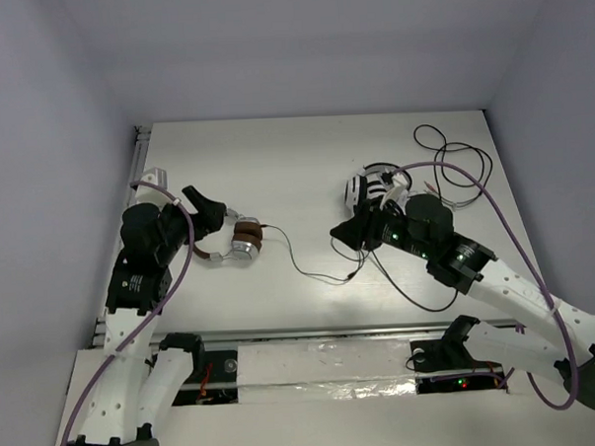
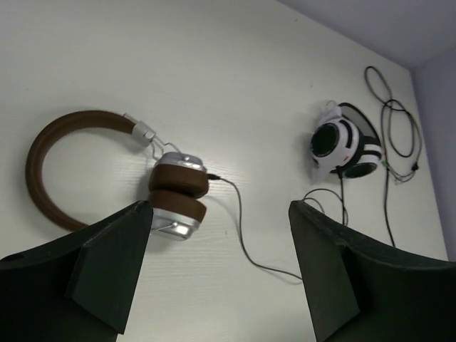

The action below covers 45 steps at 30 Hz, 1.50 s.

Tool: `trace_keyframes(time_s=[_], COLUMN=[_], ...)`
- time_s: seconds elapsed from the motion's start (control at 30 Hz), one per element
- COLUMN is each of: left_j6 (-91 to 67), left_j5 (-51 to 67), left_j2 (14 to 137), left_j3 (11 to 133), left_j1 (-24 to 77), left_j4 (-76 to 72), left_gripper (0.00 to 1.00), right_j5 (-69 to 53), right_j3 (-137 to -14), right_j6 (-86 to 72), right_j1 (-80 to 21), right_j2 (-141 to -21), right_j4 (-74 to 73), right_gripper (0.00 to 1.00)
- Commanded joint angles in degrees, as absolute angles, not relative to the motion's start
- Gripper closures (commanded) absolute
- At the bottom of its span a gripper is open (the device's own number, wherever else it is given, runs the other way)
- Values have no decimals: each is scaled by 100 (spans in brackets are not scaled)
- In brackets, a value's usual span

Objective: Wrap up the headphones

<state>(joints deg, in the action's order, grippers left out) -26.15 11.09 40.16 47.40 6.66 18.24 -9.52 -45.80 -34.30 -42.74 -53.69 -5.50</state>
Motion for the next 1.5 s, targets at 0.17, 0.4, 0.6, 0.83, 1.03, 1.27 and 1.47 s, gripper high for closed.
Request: trace_keyframes(time_s=[0.17,0.4,0.6,0.83,1.03,1.27,1.47], left_j6=[-2119,-1916,-1969,-1705,-1565,-1485,-1406], left_j5=[-252,-1397,-2004,-2013,-1617,-1398,-1046], left_j2=[5236,6195,6652,7619,8384,9245,9930], left_j3=[5440,5309,5010,5274,5370,5616,5809], left_j1=[650,650,650,650,545,387,387], left_j4=[2602,2548,2145,2084,1907,1696,1608], left_gripper=[45,100,82,32,33,36,43], right_j5=[-870,-1055,-879,-967,-1160,-1230,-1239], right_j3=[-4228,-4025,-3920,-3657,-3700,-3727,-3630], right_j6=[-3375,-3393,-3261,-3357,-3357,-3349,-3392], right_j1=[-4324,-4324,-4324,-4324,-4324,-4324,-4324], right_j2=[-4940,-4720,-4351,-3929,-4122,-4184,-4254], right_j4=[-141,-105,-176,-97,-79,-62,184], right_gripper=[90,100,100,100,100,100,100])
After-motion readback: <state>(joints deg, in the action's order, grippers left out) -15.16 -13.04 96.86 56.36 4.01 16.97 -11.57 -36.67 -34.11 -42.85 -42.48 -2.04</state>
